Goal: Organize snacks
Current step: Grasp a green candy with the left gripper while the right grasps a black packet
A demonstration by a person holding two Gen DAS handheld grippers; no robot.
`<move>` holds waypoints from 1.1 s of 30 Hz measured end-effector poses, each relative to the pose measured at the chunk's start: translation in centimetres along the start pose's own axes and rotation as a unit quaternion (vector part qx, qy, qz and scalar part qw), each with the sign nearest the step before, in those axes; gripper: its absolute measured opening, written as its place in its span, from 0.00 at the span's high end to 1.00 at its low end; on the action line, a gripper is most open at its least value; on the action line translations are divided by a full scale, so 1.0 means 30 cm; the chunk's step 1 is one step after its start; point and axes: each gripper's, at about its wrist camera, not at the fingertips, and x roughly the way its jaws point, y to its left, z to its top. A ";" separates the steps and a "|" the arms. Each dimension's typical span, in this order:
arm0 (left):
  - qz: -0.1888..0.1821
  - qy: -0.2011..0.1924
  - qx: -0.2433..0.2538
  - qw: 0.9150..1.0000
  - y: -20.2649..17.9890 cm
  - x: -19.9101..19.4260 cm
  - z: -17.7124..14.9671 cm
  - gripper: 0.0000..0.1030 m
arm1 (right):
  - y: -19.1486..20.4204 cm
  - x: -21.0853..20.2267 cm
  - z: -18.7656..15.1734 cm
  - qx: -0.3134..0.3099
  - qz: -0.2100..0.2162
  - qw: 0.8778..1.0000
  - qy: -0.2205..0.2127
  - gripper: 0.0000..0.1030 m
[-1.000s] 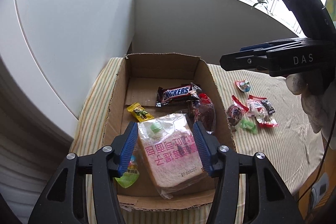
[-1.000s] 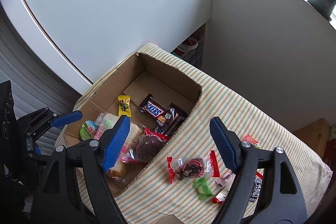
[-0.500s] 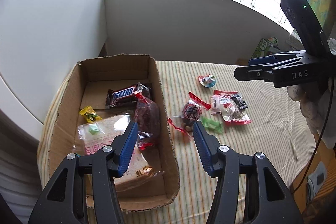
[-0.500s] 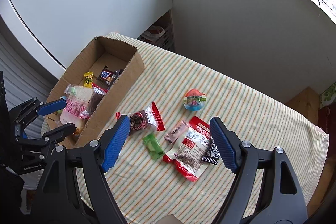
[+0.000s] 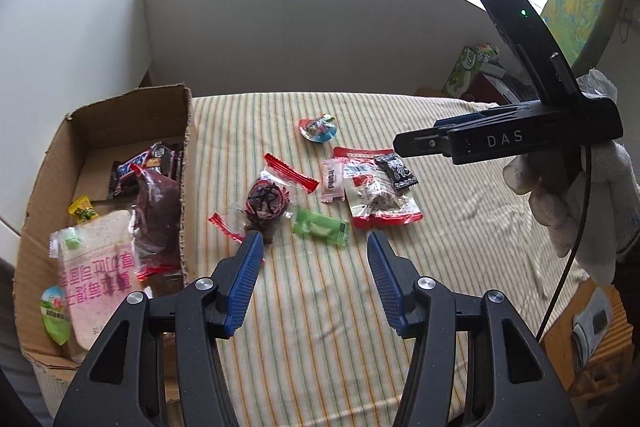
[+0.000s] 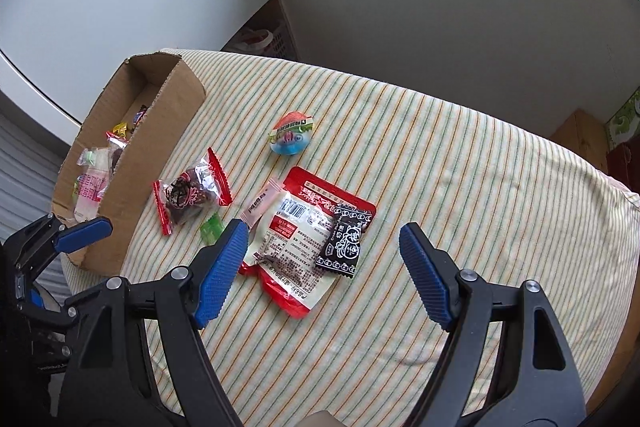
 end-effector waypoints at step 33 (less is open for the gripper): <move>0.056 0.086 0.035 0.994 -0.091 0.325 0.035 0.75 | -0.092 0.186 0.030 0.005 0.008 0.999 0.045 0.68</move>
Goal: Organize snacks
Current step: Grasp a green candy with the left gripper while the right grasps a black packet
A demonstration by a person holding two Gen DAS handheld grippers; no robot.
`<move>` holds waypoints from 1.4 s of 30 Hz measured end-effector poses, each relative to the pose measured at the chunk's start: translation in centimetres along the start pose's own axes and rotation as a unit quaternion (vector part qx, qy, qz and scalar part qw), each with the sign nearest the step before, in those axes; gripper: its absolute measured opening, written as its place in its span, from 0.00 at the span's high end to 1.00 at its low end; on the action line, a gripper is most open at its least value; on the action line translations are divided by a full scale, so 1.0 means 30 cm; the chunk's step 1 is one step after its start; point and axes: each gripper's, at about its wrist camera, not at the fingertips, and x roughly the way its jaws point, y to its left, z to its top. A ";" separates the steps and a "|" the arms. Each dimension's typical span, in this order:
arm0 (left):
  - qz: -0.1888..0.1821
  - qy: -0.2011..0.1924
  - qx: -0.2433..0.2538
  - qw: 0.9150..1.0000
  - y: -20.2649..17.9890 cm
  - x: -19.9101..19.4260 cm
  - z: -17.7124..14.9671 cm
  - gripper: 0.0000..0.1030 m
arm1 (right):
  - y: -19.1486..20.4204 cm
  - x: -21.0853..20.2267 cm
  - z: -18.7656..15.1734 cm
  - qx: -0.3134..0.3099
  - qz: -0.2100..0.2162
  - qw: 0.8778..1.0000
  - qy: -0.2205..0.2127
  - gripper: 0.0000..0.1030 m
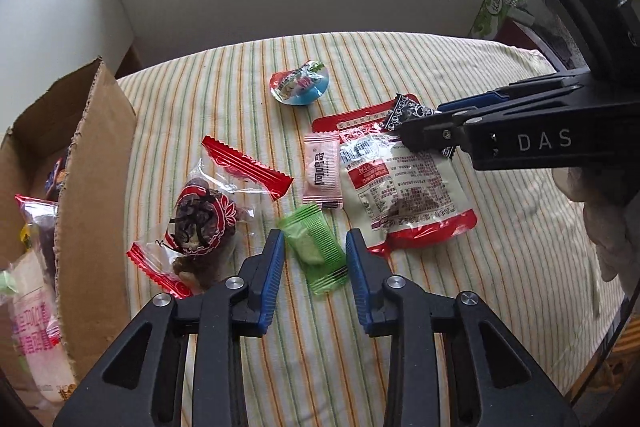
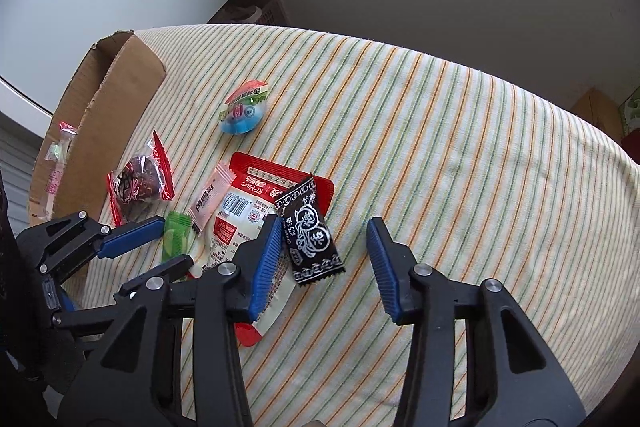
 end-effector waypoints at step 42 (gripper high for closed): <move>-0.038 -0.056 -0.055 0.996 0.097 -0.146 -0.067 0.96 | -0.014 -0.228 -0.056 0.000 0.015 0.997 -0.075 0.97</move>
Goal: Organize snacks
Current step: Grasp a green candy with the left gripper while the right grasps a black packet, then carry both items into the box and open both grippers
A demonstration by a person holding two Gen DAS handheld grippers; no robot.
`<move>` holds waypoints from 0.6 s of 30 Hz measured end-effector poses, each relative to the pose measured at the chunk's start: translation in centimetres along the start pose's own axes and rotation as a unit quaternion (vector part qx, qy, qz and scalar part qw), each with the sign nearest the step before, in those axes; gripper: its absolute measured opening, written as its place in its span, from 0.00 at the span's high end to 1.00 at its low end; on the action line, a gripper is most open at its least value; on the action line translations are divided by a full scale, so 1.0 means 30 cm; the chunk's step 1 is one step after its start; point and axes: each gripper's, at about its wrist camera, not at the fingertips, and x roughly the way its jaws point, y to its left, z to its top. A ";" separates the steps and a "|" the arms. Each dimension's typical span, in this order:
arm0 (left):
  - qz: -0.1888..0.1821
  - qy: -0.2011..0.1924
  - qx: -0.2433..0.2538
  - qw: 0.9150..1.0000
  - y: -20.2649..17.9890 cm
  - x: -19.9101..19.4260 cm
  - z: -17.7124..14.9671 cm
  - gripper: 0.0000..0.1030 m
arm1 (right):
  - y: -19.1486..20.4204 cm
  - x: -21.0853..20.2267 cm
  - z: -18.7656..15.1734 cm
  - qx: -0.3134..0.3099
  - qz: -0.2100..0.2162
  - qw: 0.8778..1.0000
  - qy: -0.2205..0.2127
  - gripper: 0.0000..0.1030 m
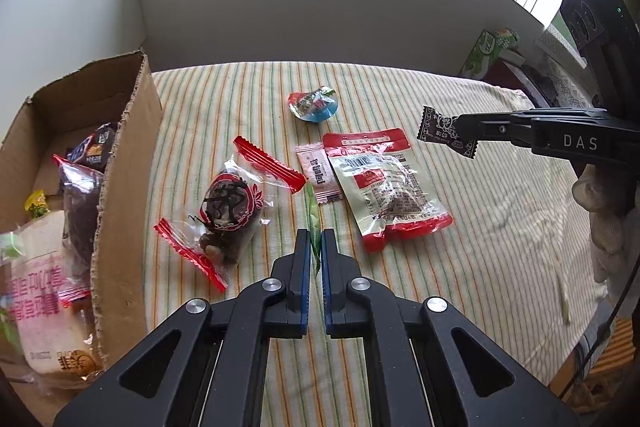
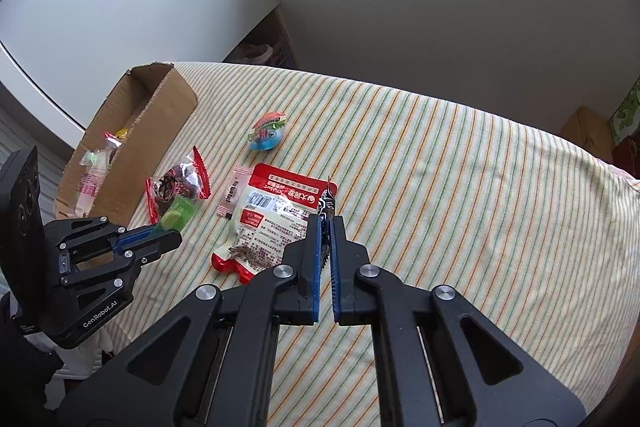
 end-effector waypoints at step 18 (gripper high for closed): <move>0.054 -0.066 -0.055 0.995 0.276 -0.321 -0.037 0.96 | 0.507 -0.056 0.115 -0.085 0.111 0.990 -0.030 0.97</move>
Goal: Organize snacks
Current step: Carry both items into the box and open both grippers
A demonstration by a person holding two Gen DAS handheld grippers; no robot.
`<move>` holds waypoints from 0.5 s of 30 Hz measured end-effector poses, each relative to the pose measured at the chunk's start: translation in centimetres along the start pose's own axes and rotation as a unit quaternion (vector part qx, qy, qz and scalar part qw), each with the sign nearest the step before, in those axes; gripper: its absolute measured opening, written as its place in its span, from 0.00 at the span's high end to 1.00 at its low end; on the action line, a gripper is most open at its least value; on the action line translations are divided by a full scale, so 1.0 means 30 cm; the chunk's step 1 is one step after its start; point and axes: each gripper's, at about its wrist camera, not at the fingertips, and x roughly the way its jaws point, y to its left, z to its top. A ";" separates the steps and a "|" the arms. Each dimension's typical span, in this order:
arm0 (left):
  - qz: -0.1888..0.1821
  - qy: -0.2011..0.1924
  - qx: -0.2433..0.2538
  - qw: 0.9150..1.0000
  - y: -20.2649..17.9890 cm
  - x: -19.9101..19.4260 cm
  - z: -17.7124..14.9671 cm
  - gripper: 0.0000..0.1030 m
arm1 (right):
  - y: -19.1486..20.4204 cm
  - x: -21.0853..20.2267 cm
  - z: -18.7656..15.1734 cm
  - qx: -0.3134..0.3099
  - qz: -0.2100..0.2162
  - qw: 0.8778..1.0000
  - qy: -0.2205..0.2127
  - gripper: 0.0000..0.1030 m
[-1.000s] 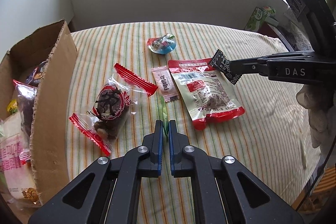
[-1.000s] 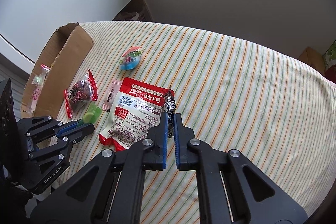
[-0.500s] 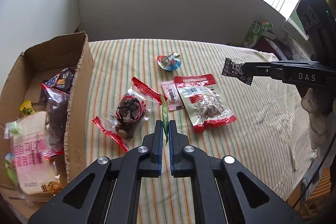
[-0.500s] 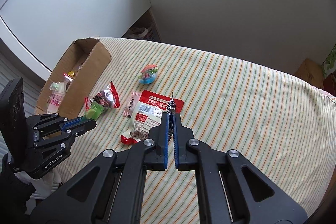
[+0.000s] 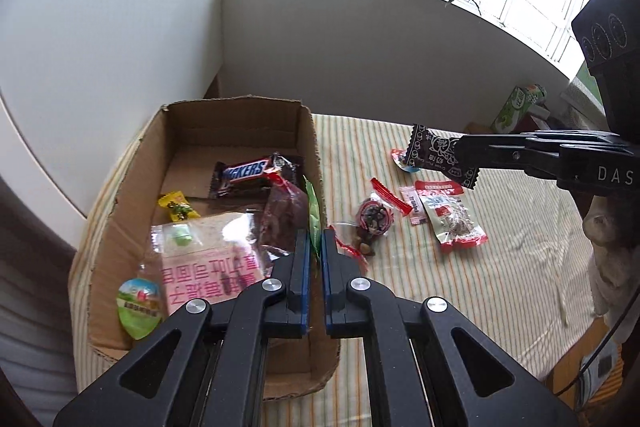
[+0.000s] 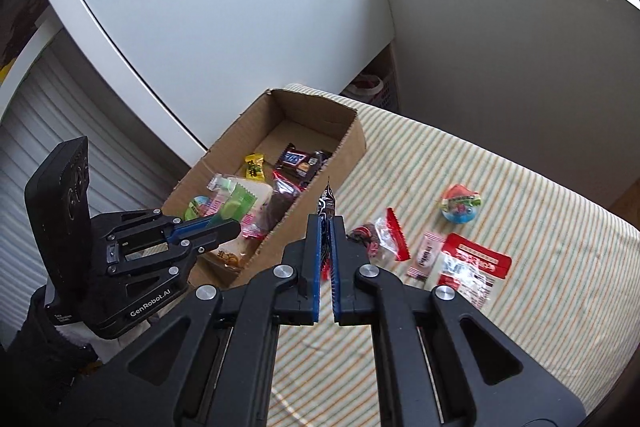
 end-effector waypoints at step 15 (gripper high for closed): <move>0.018 -0.008 -0.051 0.999 0.223 -0.066 -0.046 0.93 | 0.243 0.204 0.061 -0.044 0.020 0.998 0.045 0.96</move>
